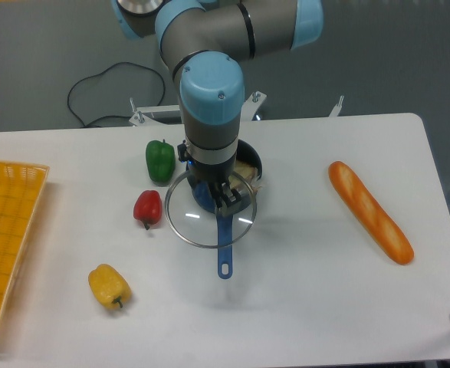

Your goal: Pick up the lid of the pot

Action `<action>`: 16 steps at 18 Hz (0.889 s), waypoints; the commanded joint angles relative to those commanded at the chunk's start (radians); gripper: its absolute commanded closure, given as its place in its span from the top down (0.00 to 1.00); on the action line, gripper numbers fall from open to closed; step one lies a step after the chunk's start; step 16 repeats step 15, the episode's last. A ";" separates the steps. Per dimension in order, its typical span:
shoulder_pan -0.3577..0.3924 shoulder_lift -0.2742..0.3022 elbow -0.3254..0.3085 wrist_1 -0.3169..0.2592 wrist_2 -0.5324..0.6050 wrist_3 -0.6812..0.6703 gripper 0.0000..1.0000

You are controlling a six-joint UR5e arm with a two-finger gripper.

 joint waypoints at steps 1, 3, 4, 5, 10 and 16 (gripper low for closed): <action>0.000 0.002 0.000 0.000 0.000 -0.002 0.40; 0.000 0.003 -0.005 0.000 0.000 -0.002 0.40; 0.000 0.005 -0.006 -0.002 0.000 -0.002 0.40; 0.002 0.005 -0.008 -0.002 -0.002 -0.002 0.40; 0.009 0.028 -0.041 0.000 -0.002 0.002 0.40; 0.008 0.028 -0.041 0.002 -0.003 0.000 0.40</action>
